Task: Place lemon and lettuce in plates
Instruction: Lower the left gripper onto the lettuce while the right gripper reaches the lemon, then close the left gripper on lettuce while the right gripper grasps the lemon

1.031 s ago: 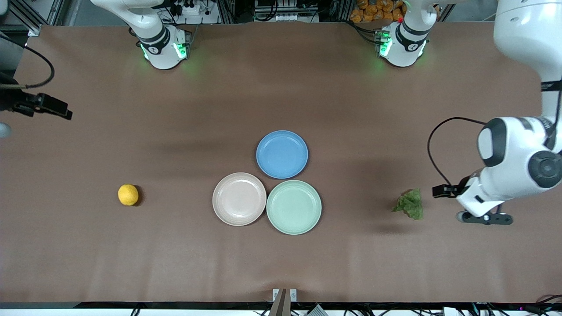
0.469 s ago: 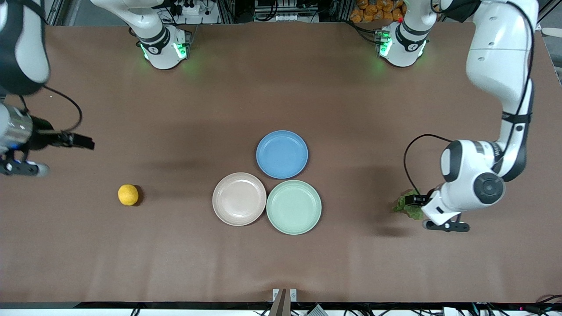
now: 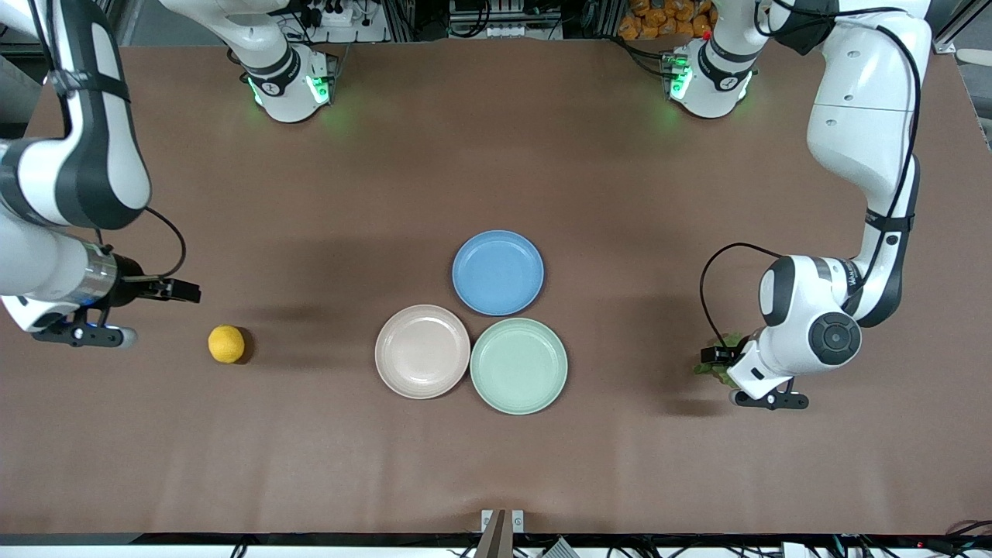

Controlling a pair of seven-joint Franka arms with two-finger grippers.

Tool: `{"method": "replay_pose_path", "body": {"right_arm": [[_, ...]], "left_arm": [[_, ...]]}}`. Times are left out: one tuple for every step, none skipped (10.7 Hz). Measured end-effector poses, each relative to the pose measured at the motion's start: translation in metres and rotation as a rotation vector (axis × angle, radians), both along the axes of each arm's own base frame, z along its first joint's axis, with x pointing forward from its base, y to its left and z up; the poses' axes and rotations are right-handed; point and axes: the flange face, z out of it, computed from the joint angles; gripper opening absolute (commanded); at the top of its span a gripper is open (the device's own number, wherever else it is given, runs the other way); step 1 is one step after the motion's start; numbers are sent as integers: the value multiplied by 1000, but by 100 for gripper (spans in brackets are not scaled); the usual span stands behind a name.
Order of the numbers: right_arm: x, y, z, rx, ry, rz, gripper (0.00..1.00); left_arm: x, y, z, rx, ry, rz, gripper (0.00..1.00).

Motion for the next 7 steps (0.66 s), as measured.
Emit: {"method": "replay_pose_path", "body": {"right_arm": [[3,-2,-15,1,-8,15,100],[8,-5,-35,2,-9,35,100],[14,-12,-58,1,-14,48,100],[20,-19,-81,0,-17,55,100],[24,-24,-101,-2,-20,59,100],[28,-25,-119,-4,-25,61,100],[30,-25,-135,-6,-30,63,100]], "left_arm": [[-1,2,-4,1,5,7,91],[-3,4,-8,3,13,15,90],[-6,6,-12,4,23,21,86],[-7,7,-15,5,30,23,85],[-8,8,-17,5,32,24,76],[-8,8,-20,5,29,24,64],[-8,9,-24,4,23,26,50]]}}
